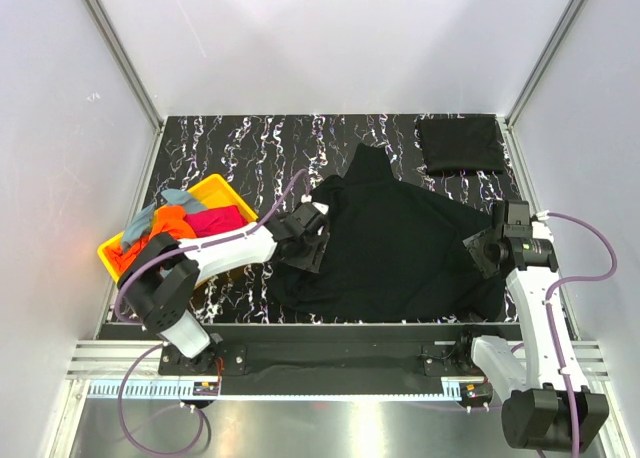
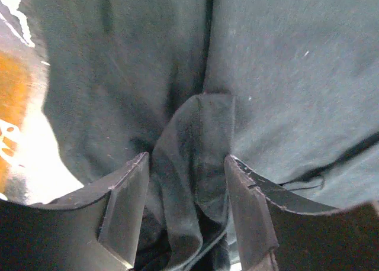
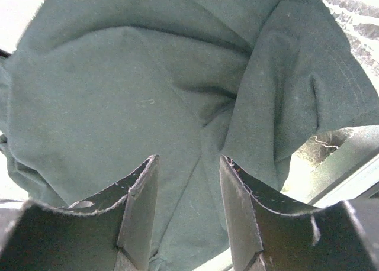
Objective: Fold and stack the t-shirts
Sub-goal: Flatten the tshirt out
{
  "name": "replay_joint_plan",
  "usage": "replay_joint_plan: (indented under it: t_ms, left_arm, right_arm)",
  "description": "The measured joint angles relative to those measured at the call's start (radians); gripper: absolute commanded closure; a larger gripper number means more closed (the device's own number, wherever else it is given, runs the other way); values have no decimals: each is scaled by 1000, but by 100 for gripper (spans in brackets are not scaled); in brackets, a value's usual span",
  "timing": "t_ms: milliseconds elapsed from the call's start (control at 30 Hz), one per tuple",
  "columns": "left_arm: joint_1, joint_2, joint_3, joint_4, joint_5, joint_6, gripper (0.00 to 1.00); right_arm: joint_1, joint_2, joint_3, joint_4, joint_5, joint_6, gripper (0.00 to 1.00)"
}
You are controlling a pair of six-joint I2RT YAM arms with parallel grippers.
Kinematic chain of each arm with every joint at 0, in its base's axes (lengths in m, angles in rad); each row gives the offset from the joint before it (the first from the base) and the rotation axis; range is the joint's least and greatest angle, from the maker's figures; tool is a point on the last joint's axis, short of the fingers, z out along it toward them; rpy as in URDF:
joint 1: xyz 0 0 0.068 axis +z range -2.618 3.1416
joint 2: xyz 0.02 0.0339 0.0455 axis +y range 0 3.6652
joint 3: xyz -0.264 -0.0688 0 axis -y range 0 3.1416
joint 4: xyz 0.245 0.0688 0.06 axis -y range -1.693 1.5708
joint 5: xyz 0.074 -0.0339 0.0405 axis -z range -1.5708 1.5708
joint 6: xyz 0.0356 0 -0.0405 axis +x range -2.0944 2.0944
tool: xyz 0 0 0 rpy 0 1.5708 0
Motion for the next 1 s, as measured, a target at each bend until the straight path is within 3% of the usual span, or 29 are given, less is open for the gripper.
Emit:
replay_joint_plan:
  t_ms: [67,167,200,267,333,400,433,733,800,833,900,1000]
  left_arm:
    - [-9,19,3,-5,-3,10,41]
    - [-12,46,24,-8,-3,23,49]
    - [-12,55,33,-6,-3,28,57]
    - [-12,64,43,-6,-6,35,65]
    - [-12,56,43,-12,-14,44,84]
    - [-12,44,43,-20,-24,45,88]
    - [-12,29,43,-31,-33,43,99]
    - [10,-163,14,-70,-114,25,100]
    - [37,-168,14,-73,-127,16,100]
    - [54,-168,14,-76,-132,11,100]
    - [91,-168,14,-81,-138,3,100]
    - [142,-168,16,-85,-143,-17,98]
  right_arm:
    - [0,0,-20,18,-10,2,49]
    - [0,4,-50,42,-29,8,48]
    - [0,9,-58,48,-29,13,48]
    - [0,28,-68,54,-29,26,48]
    - [0,58,-75,59,-29,44,48]
    - [0,96,-83,71,-31,61,48]
    - [0,121,-88,82,-37,69,48]
    - [0,321,-156,211,-78,84,56]
    - [-3,336,-156,223,-67,78,67]
    - [-6,350,-156,230,-61,75,82]
    - [-10,383,-156,238,-53,73,97]
    - [-13,431,-156,243,-45,81,100]
